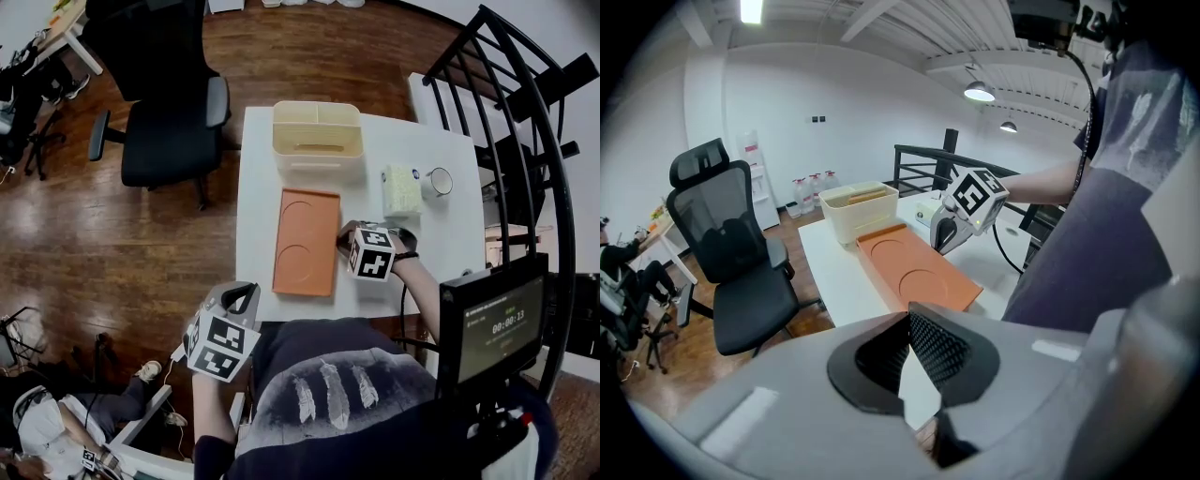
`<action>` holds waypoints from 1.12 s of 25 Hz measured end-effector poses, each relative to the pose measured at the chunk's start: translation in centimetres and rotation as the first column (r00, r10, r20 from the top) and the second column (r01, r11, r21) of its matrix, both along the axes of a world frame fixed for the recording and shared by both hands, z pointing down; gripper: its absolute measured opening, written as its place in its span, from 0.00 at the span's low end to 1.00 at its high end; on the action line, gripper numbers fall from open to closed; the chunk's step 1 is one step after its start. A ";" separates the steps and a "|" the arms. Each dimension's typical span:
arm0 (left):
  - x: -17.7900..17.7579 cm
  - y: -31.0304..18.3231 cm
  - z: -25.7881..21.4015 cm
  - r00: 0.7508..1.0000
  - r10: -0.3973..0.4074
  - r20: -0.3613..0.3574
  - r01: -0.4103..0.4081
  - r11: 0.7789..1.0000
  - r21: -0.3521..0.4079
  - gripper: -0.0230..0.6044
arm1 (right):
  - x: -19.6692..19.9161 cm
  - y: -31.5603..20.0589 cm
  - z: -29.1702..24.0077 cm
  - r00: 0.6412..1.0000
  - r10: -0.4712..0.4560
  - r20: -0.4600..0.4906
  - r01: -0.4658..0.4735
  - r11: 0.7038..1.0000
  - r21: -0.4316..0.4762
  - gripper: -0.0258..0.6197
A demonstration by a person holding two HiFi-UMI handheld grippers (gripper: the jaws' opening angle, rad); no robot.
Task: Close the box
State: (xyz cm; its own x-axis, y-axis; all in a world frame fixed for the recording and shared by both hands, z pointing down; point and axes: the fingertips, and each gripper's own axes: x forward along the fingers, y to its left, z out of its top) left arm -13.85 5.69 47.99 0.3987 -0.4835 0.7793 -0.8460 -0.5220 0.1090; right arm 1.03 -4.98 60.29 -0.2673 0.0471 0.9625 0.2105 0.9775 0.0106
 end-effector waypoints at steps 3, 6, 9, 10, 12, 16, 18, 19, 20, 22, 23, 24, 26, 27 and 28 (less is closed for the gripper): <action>-0.2 -0.1 0.1 1.000 0.009 0.002 -0.009 1.000 -0.002 0.06 | -0.1 -0.1 -0.1 0.997 0.059 0.041 -0.057 0.997 -0.046 0.04; -0.3 -0.1 0.2 1.000 0.020 0.002 -0.020 1.000 -0.007 0.06 | -0.2 -0.2 -0.1 0.994 0.085 0.063 -0.081 0.995 -0.060 0.04; -0.5 -0.1 0.4 0.999 0.037 0.003 -0.037 0.999 -0.014 0.06 | -0.4 -0.2 -0.1 0.989 0.123 0.077 -0.117 0.990 -0.076 0.04; -0.6 -0.1 0.5 0.999 0.042 0.004 -0.042 0.999 -0.015 0.06 | -0.4 -0.2 0.0 0.987 0.136 0.081 -0.129 0.988 -0.081 0.04; -0.7 -0.1 0.5 0.999 0.052 0.008 -0.052 0.999 -0.014 0.06 | -0.3 -0.2 0.0 0.985 0.150 0.088 -0.143 0.987 -0.077 0.04; -1.0 -0.4 0.2 0.998 0.064 0.015 -0.064 0.998 -0.004 0.06 | 1.1 -0.8 -0.9 0.975 0.198 0.097 -0.196 0.980 -0.035 0.04; -1.1 -0.6 0.1 0.997 0.072 0.020 -0.072 0.997 0.000 0.06 | 1.6 -1.0 -2.3 0.958 0.253 0.136 -0.250 0.967 -0.044 0.04; -1.0 -0.7 0.1 0.997 0.078 0.021 -0.078 0.997 0.002 0.06 | 1.8 -1.0 -3.1 0.947 0.280 0.160 -0.275 0.960 -0.053 0.04; -0.9 -0.9 0.1 0.996 0.084 0.020 -0.084 0.996 0.004 0.06 | 2.0 -1.0 -3.8 0.937 0.299 0.181 -0.293 0.954 -0.061 0.04; -0.4 -1.2 0.0 0.995 0.101 0.022 -0.101 0.995 0.008 0.06 | 2.3 -0.7 -4.9 0.927 0.310 0.209 -0.304 0.951 -0.062 0.04; -0.1 -1.3 -0.2 0.994 0.110 0.024 -0.110 0.994 0.011 0.06 | 2.3 -0.4 -5.4 0.926 0.306 0.219 -0.301 0.952 -0.056 0.04; 0.2 -1.4 -0.3 0.993 0.119 0.025 -0.119 0.993 0.014 0.06 | 2.4 -0.1 -5.8 0.926 0.302 0.226 -0.299 0.953 -0.048 0.04; 0.8 -1.4 -0.6 0.991 0.133 0.027 -0.133 0.991 0.017 0.06 | 2.6 0.4 -6.4 0.926 0.294 0.235 -0.295 0.955 -0.033 0.04; 1.1 -1.3 -0.6 0.990 0.137 0.028 -0.138 0.990 0.017 0.06 | 2.8 0.6 -6.6 0.927 0.291 0.237 -0.293 0.956 -0.028 0.04; 1.3 -1.2 -0.6 0.990 0.140 0.030 -0.141 0.990 0.016 0.06 | 2.9 0.8 -6.7 0.927 0.288 0.240 -0.291 0.956 -0.023 0.04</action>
State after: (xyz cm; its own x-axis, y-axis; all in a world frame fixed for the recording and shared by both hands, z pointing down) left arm -12.57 4.44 47.35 0.4411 -0.4384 0.7831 -0.7666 -0.6377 0.0748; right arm 3.94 -4.14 53.62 -0.4889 -0.0784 0.8688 -0.0919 0.9950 0.0380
